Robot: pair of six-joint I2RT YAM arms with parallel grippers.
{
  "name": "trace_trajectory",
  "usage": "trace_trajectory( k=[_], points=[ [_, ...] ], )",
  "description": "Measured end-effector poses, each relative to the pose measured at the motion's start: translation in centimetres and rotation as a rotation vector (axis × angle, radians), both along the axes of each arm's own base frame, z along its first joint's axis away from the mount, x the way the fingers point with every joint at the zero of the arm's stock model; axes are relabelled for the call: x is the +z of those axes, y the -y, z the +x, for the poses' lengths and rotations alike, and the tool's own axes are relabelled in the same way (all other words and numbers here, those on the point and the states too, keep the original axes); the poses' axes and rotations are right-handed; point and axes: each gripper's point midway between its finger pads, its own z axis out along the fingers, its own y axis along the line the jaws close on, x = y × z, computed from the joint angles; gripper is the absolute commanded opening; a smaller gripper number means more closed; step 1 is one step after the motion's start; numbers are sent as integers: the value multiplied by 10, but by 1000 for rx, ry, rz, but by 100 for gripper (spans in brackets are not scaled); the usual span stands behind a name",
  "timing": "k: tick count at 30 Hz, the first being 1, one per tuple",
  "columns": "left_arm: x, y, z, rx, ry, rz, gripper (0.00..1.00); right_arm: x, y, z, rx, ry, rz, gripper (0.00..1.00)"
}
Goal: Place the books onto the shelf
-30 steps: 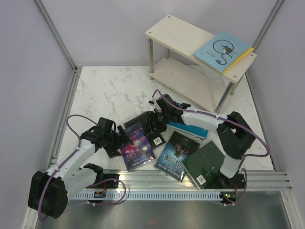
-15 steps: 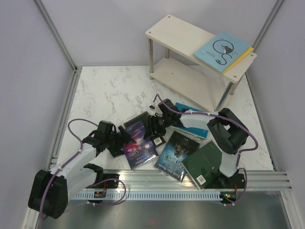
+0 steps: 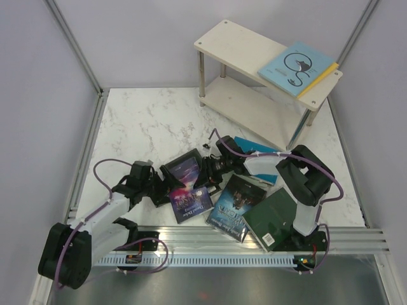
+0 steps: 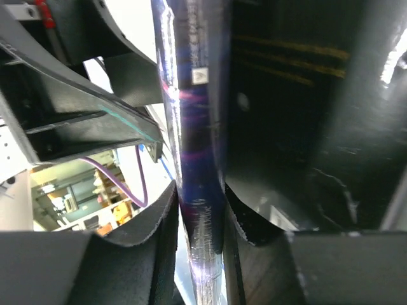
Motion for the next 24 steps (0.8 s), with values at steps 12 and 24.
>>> trace_trajectory(
  k=[12,24],
  points=[
    [60,-7,16,-6,146,28,96,50,-4,9,-45,55,1,0],
    [193,-7,42,-16,470,-18,98,188,4,64,-229,208,151,0]
  ],
)
